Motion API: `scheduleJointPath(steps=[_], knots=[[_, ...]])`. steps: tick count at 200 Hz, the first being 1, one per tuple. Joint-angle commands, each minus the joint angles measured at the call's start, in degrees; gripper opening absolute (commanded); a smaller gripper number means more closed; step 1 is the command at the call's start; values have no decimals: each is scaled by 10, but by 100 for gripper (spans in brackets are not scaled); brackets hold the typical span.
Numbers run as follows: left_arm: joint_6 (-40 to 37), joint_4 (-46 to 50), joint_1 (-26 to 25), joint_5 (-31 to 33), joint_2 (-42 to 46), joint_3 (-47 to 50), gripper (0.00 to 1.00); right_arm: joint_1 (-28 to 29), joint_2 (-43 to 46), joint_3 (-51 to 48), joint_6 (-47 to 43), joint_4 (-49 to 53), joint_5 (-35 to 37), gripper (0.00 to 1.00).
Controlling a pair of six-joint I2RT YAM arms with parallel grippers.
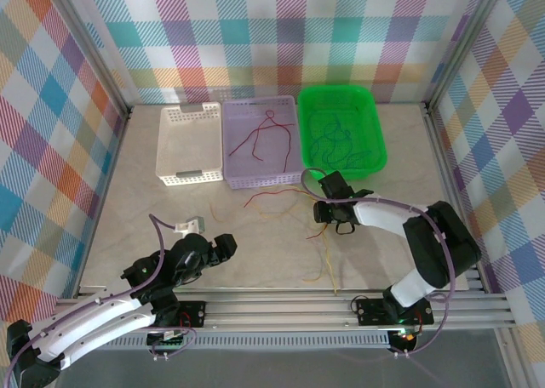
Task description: Untangle the cables
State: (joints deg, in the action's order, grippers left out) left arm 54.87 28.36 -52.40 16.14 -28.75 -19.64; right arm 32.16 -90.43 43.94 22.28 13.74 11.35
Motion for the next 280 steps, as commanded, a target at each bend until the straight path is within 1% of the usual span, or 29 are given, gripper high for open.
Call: scheduleJointPath(steps=[1, 26, 39, 69, 81, 87, 124, 155, 169, 173, 188, 209, 224, 248, 263, 280], knots=[[7, 3, -5, 9, 4, 4, 84, -4, -30, 12, 23, -10, -3, 51], [8, 3, -5, 10, 5, 5, 84, -3, -51, 13, 27, -22, -15, 50], [7, 3, -5, 10, 5, 4, 84, -3, -57, 14, 29, -27, -23, 44], [11, -2, -6, 9, 6, 2, 84, -3, -41, -7, 28, -70, -71, 12], [14, -7, -7, 6, 6, 3, 84, 0, -26, -16, 24, -87, -95, 3], [16, -12, -8, 6, 5, 3, 84, 2, -17, -21, 23, -97, -104, 0], [20, -58, -13, -7, 1, 1, 84, 4, 73, -54, 14, -145, -169, 0], [21, -106, -19, -19, -26, -15, 85, 4, 150, -63, 12, -164, -230, 0], [17, -119, -24, -23, -43, -29, 85, 5, 173, -61, 8, -170, -269, 0], [16, -139, -26, -24, -49, -34, 85, 4, 177, -59, 6, -170, -280, 0], [5, -160, -33, -26, -71, -52, 85, 4, 188, -50, 3, -169, -324, 0], [-13, -175, -42, -25, -111, -80, 85, 4, 199, -41, 1, -161, -347, 0], [-27, -173, -50, -13, -133, -98, 85, 4, 207, -41, -5, -158, -362, 0], [-29, -175, -57, 12, -134, -109, 85, 5, 219, -41, -5, -160, -392, 0], [-25, -194, -57, 10, -128, -104, 85, 5, 222, -37, 3, -162, -405, 0], [-26, -226, -59, -8, -133, -96, 85, 5, 220, -28, 15, -156, -415, 0]])
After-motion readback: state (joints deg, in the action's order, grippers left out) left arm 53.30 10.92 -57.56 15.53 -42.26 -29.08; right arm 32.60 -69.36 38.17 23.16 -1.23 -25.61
